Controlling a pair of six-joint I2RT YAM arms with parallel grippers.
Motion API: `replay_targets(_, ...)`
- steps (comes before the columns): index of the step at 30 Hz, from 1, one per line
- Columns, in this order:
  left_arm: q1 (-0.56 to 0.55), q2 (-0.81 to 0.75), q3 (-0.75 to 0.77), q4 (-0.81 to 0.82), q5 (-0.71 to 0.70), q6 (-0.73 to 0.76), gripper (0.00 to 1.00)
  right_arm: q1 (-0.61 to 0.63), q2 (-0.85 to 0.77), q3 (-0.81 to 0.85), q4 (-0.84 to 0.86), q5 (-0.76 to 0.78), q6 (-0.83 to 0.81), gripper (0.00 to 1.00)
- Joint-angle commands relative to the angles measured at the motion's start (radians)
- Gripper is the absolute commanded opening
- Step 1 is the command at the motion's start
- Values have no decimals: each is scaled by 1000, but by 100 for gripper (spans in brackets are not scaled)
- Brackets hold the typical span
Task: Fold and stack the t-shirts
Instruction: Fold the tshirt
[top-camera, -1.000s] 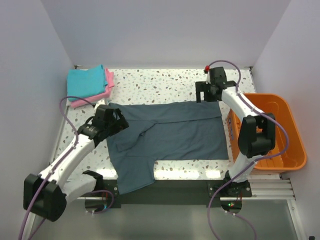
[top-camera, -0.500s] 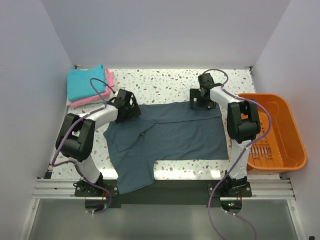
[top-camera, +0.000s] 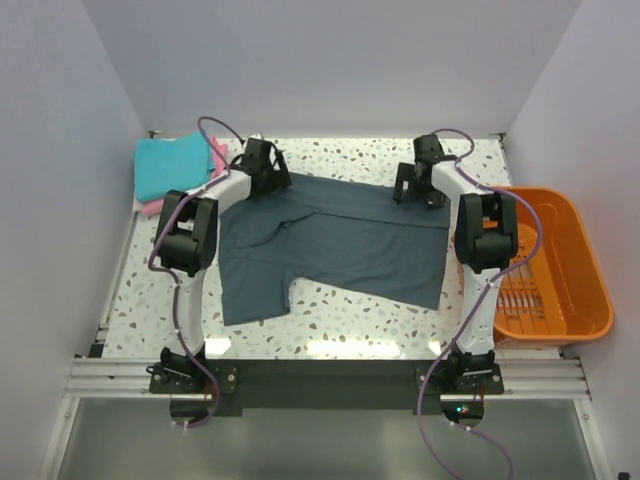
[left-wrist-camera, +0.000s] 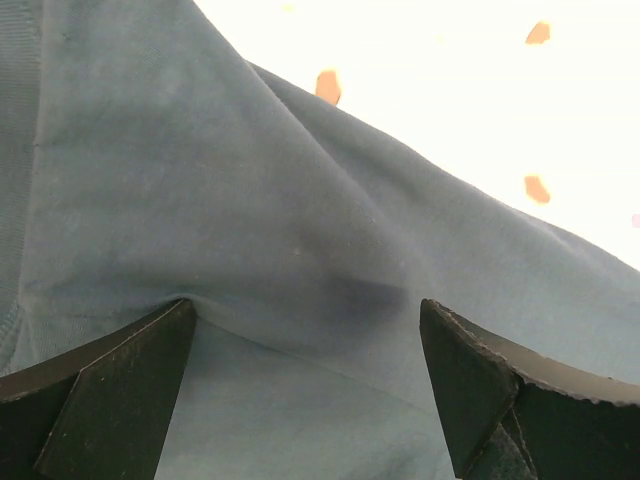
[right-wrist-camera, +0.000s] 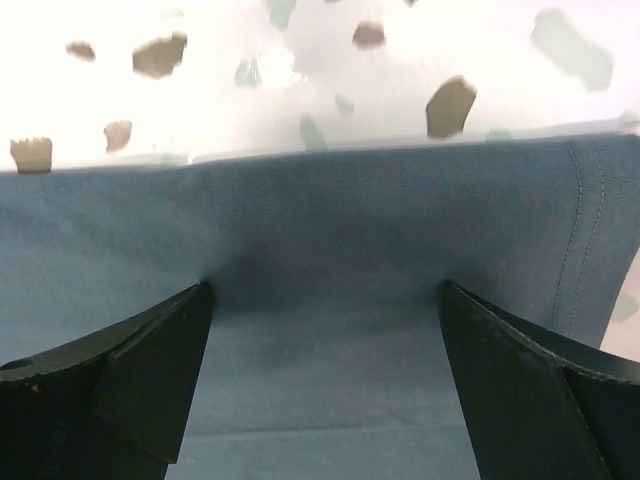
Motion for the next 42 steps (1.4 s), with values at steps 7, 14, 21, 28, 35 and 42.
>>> replay_targets(7,64,170,216,-62,88,74,100,-21,176,239,-71,49,-27,99)
replay_targets(14,60,79,299,-78,177,103,100,-13,79,311,-104,6,-79,99)
replay_targets(21,-15,-272,111,-179,106,168,100,110,-237,100,-92,78,-101,99)
replay_targets(28,-98,-723,-531,-211,-36,25,100,293,-670,-459,19,193,130,98)
replay_targets(35,-144,-1053,-905,-369,-68,-193,100,370,-920,-796,103,170,330,99)
replay_targets(42,-149,-1308,-1143,-377,-77,-395,100,372,-1003,-862,76,204,358,98)
